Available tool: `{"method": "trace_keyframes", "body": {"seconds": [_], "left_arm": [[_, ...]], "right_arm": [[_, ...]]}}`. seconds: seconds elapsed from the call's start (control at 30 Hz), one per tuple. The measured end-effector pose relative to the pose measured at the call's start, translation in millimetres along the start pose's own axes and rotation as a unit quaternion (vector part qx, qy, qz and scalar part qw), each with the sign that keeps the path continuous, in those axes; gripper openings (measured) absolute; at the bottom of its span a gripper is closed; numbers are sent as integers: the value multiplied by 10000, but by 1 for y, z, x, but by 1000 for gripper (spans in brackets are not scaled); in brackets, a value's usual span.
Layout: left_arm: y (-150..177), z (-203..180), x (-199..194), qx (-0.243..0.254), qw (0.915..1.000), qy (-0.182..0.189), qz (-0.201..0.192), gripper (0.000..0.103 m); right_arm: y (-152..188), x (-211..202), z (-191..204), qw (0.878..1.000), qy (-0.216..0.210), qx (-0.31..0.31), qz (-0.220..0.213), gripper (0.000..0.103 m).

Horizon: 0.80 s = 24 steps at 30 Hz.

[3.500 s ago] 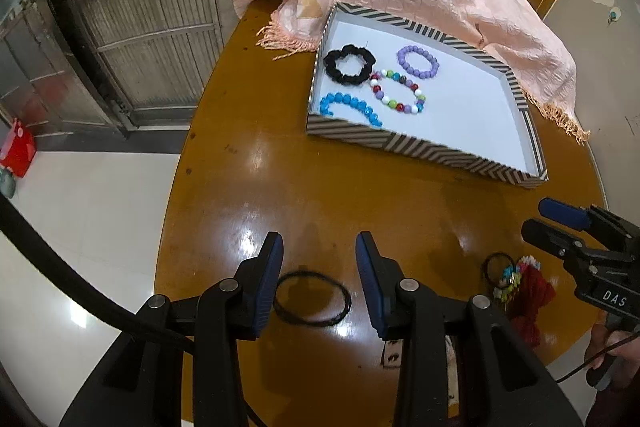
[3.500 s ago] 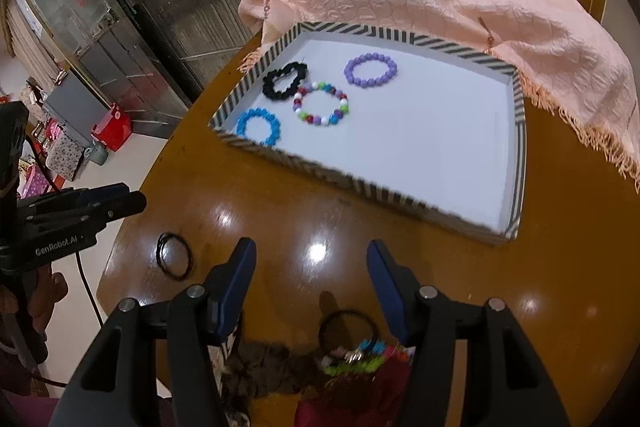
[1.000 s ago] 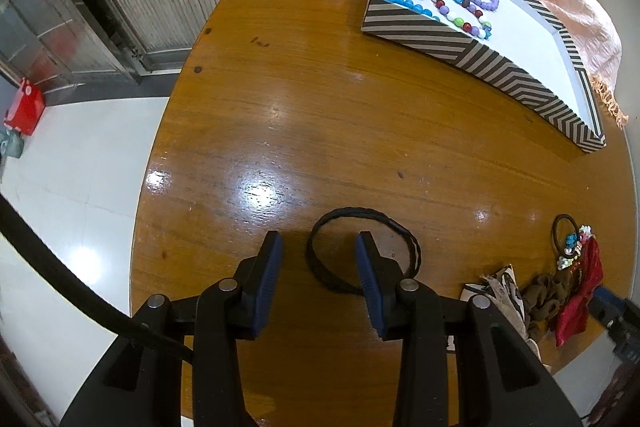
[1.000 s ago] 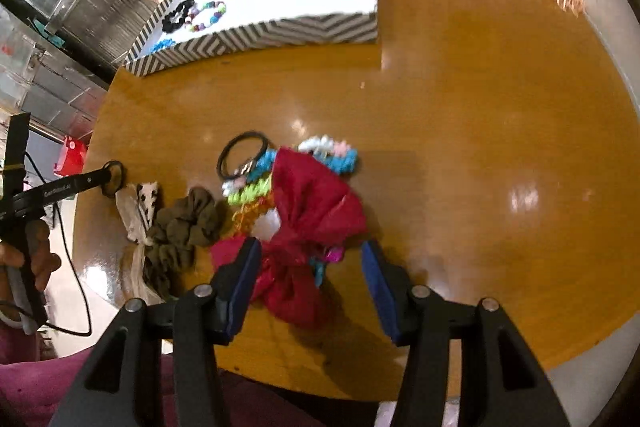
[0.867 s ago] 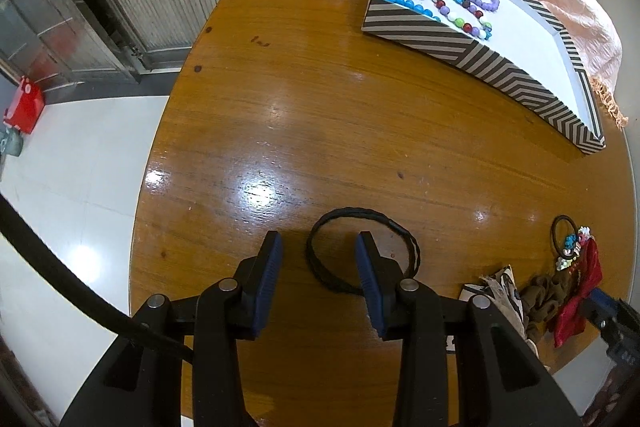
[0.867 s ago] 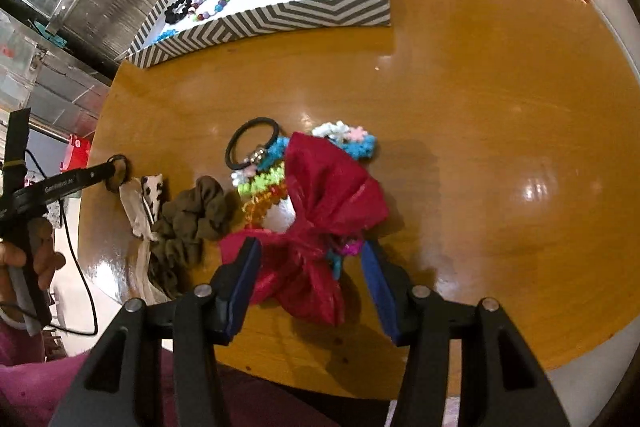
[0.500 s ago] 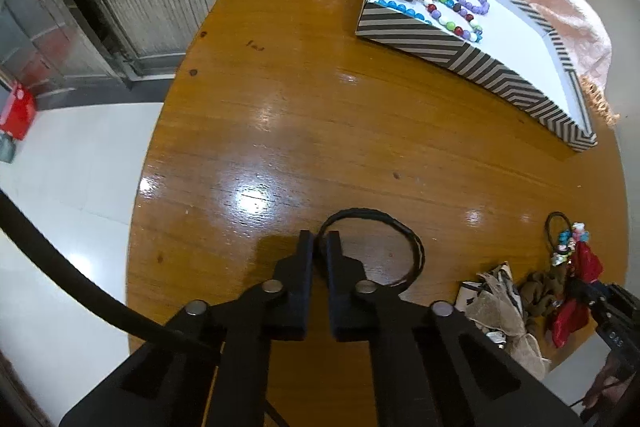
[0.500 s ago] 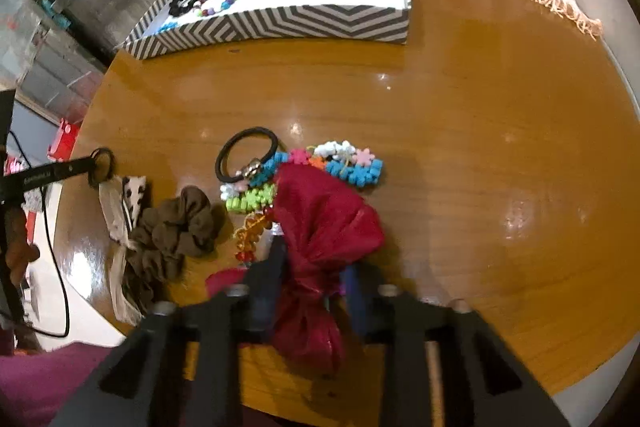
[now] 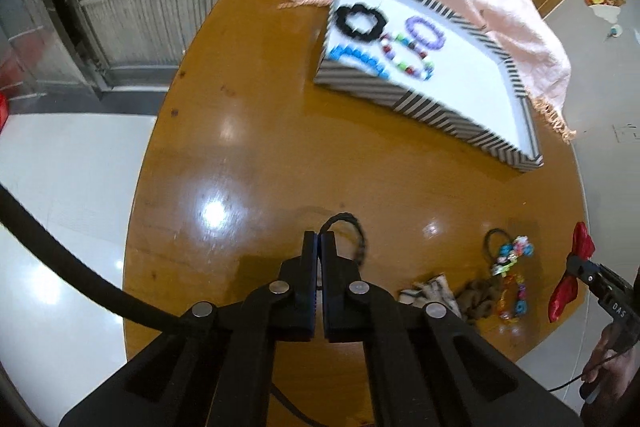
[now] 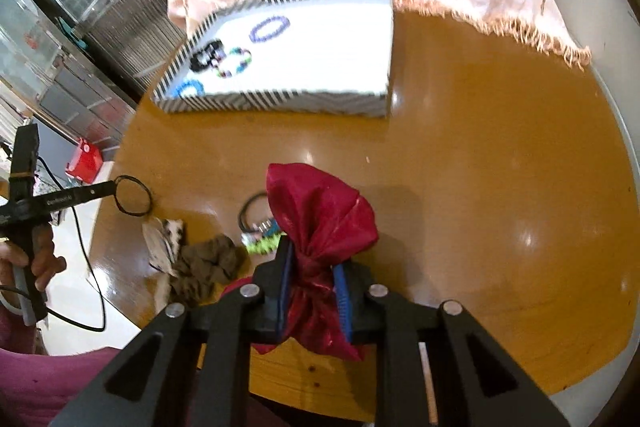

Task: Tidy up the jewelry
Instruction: 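Lift and carry the hair tie and red bow over the chevron tray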

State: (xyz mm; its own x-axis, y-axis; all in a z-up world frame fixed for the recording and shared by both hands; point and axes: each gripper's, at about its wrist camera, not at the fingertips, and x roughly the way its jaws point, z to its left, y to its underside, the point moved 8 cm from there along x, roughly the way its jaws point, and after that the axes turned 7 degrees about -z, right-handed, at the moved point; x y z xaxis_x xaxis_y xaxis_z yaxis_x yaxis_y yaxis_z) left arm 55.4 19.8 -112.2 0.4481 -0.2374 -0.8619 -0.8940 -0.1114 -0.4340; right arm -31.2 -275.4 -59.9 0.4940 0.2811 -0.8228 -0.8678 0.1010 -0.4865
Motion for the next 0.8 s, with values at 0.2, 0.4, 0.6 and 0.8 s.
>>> {"method": "trace_keyframes", "body": {"seconds": [0.2, 0.4, 0.6, 0.8], "left_arm": [[-21, -16, -12, 117, 9997, 92, -206, 1], [-43, -35, -21, 262, 9988, 212, -361, 1], [-68, -56, -25, 454, 9972, 242, -543, 1], [-92, -81, -20, 712, 9952, 216, -640, 1]], "right_arm": [[-23, 2, 5, 9998, -124, 0, -184, 20], [-43, 11, 10, 9994, -205, -110, -263, 20], [-65, 23, 12, 9990, -262, -223, -301, 20], [-94, 37, 10, 9985, -241, -336, -371, 20]]}}
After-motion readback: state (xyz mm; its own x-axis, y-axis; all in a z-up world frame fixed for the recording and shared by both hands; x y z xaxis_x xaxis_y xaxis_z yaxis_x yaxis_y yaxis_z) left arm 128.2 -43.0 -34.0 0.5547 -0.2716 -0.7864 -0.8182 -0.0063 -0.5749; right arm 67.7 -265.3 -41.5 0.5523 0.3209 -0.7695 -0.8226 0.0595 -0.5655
